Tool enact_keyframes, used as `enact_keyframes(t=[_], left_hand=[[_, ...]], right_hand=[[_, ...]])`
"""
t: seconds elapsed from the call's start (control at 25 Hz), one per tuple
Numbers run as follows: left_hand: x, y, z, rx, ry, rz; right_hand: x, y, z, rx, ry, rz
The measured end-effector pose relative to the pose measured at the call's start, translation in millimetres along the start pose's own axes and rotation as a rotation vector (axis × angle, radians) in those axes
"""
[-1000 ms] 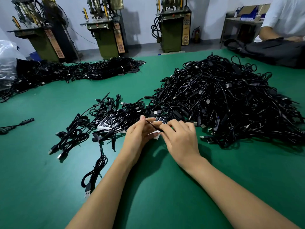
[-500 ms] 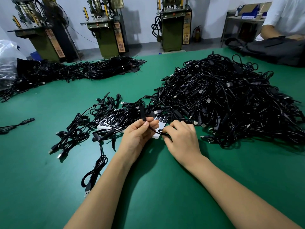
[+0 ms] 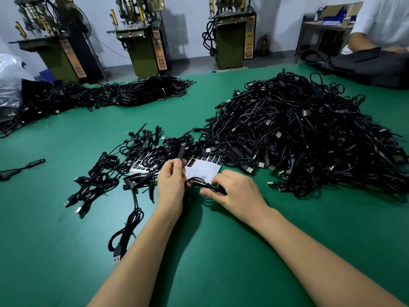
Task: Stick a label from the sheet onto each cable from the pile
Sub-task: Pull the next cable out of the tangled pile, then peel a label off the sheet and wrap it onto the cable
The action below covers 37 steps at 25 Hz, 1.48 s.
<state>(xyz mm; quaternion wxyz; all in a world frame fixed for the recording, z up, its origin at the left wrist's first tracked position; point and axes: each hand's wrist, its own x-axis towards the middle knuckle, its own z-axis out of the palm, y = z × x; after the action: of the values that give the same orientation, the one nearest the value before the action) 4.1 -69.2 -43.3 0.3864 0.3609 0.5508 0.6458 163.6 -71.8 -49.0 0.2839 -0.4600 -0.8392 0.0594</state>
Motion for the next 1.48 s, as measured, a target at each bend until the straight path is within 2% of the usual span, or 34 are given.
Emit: enact_keyframes(t=[0.12, 0.24, 0.32, 0.4, 0.56, 0.68, 0.84, 0.92, 1.16, 1.48], left_hand=[[-2, -4, -3, 0.281, 0.063, 0.119], [3, -4, -10, 0.622, 0.16, 0.181], [2, -4, -10, 0.719, 0.19, 0.194], [0, -4, -9, 0.738, 0.213, 0.189], [0, -5, -7, 0.791, 0.22, 0.186], [0, -4, -6, 0.763, 0.232, 0.165], [3, -4, -9, 0.738, 0.251, 0.118], [3, -4, -9, 0.728, 0.242, 0.109], [5, -4, -10, 0.739, 0.241, 0.105], [5, -6, -11, 0.74, 0.238, 0.105]], right_hand=[[-2, -3, -2, 0.075, -0.034, -0.072], [-1, -4, -4, 0.162, 0.004, 0.057], [3, 2, -4, 0.253, 0.127, 0.181], [7, 12, -3, 0.392, 0.245, 0.363], [11, 21, -2, 0.595, 0.286, 0.579], [28, 13, 0, 0.471, 0.249, 0.521], [77, -14, 13, 0.345, -0.05, 0.306], [93, -25, 23, 0.233, -0.137, 0.264], [100, -35, 42, 0.072, -0.055, 0.323], [106, -40, 36, 0.152, -0.049, 0.476]])
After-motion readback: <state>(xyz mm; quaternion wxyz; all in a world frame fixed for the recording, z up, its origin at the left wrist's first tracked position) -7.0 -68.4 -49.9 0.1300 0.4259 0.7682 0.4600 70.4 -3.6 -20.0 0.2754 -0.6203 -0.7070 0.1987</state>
